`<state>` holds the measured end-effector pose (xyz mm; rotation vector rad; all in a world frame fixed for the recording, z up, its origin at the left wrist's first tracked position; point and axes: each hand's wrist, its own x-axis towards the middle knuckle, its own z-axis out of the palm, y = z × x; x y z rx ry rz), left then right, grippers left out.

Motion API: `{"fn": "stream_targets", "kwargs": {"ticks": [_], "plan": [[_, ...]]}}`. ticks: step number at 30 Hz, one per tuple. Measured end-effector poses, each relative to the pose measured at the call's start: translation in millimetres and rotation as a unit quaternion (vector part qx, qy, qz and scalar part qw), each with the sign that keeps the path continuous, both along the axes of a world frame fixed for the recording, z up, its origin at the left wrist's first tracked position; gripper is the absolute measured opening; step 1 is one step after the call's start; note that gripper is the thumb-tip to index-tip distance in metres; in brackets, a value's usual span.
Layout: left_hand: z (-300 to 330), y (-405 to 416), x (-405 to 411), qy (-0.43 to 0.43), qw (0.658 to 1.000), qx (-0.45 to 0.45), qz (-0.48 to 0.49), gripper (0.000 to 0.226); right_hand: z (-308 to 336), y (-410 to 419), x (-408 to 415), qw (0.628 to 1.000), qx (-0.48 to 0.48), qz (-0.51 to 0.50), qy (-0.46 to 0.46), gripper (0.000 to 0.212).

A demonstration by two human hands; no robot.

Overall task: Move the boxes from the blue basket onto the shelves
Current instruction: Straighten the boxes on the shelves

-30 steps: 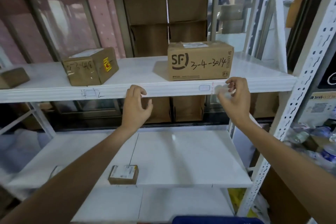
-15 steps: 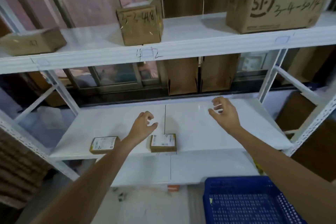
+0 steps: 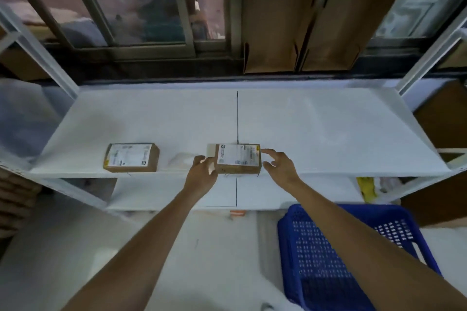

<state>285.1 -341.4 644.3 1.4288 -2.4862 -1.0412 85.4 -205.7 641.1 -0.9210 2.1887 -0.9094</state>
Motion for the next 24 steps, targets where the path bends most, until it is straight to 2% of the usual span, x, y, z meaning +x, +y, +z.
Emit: {"fn": "stream_targets", "kwargs": {"ticks": [5, 10, 24], "plan": [[-22.7, 0.5, -6.5, 0.005, 0.999, 0.042, -0.029, 0.048, -28.5, -7.5, 11.8, 1.0, 0.014, 0.02, -0.018, 0.038], [-30.7, 4.7, -16.1, 0.029, 0.999, 0.04, -0.005, 0.042, -40.6, -8.3, 11.1, 0.998, 0.012, 0.048, -0.031, 0.04], [-41.1, -4.4, -27.8, 0.04, 0.998, 0.047, 0.028, 0.05, -35.7, -20.2, 2.0, 0.998, 0.01, 0.057, -0.035, 0.043]]}}
